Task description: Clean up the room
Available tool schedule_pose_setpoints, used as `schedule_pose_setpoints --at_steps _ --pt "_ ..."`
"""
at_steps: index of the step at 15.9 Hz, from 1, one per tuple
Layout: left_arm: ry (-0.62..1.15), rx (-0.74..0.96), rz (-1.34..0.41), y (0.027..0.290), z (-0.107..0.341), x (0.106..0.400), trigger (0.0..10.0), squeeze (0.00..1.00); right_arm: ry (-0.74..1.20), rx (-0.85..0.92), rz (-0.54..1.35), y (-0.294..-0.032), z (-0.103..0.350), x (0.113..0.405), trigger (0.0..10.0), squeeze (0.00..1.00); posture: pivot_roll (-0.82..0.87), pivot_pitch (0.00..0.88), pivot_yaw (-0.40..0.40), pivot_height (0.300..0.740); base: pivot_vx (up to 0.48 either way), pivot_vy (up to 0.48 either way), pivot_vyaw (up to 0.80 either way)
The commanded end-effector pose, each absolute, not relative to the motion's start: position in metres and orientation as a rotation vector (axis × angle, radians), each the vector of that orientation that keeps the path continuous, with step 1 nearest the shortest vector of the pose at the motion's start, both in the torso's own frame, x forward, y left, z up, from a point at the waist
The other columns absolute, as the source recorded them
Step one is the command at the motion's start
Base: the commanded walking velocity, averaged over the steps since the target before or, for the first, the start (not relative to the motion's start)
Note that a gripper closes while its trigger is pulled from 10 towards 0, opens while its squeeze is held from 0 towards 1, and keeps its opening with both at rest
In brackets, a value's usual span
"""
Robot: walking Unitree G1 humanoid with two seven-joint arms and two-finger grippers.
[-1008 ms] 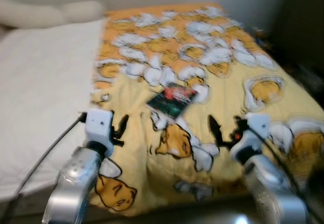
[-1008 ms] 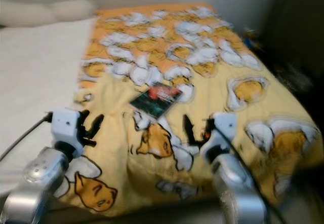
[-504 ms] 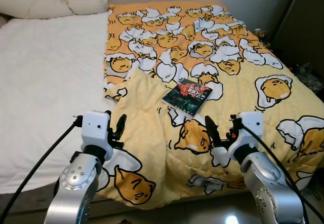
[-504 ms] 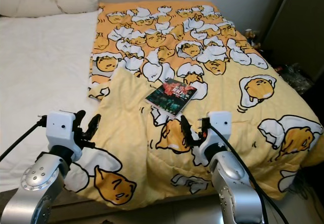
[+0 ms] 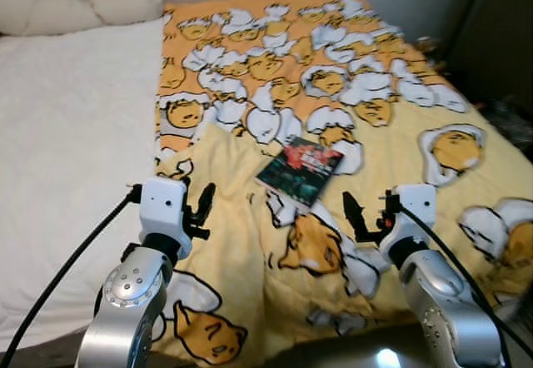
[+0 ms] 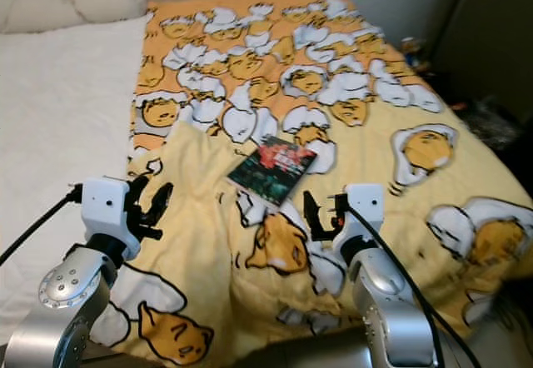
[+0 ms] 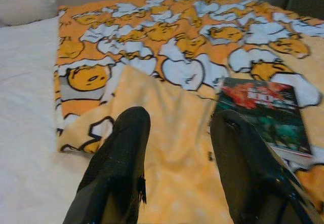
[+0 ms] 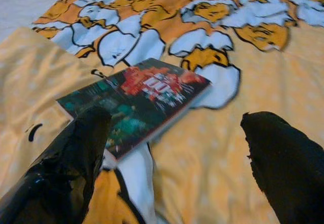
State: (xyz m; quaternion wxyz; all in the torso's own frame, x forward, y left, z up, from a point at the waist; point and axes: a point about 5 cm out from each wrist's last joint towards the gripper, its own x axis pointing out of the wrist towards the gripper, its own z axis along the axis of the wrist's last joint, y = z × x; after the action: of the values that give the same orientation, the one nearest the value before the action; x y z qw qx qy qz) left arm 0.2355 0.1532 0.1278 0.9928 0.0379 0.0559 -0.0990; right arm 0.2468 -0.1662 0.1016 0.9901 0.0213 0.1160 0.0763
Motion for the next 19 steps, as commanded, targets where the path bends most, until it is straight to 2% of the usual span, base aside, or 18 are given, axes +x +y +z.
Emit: schedule_pose_setpoints --at_steps 1,4,9,13,15,18,19 --pt "0.108 0.081 -0.210 0.152 0.130 0.234 10.0 0.00 0.211 0.020 0.181 -0.163 0.105 0.250 10.0 0.00 -0.03 0.000 0.038 0.740 0.356 0.000 0.80" --pt "0.114 0.084 -0.219 0.151 0.129 0.233 10.0 0.00 0.222 0.053 0.088 -0.171 0.105 0.252 10.0 0.00 -0.04 0.000 0.036 0.740 0.339 0.000 0.27" --pt "0.134 0.061 -0.245 0.147 0.126 0.226 10.0 0.00 0.230 0.059 0.120 -0.170 0.109 0.250 10.0 0.00 -0.04 0.001 0.022 0.740 0.000 0.000 0.00" --pt "0.139 0.060 -0.239 0.147 0.126 0.224 10.0 0.00 0.316 0.172 0.163 -0.168 0.111 0.257 10.0 0.00 -0.04 0.020 0.015 0.740 0.000 0.000 0.00" --pt "0.147 0.074 -0.260 0.148 0.127 0.227 10.0 0.00 0.399 0.258 0.225 -0.165 0.114 0.273 10.0 0.00 -0.04 0.037 0.015 0.740 0.000 0.000 0.00" --pt "0.150 0.089 -0.301 0.148 0.130 0.232 10.0 0.00 0.502 0.290 0.296 -0.162 0.112 0.292 10.0 0.00 -0.03 0.056 0.012 0.740 0.000 0.000 0.00" --pt "0.151 0.098 -0.340 0.146 0.133 0.236 10.0 0.00 0.583 0.372 0.316 -0.159 0.110 0.301 10.0 0.00 -0.03 0.068 0.010 0.740 0.000 0.000 0.00"
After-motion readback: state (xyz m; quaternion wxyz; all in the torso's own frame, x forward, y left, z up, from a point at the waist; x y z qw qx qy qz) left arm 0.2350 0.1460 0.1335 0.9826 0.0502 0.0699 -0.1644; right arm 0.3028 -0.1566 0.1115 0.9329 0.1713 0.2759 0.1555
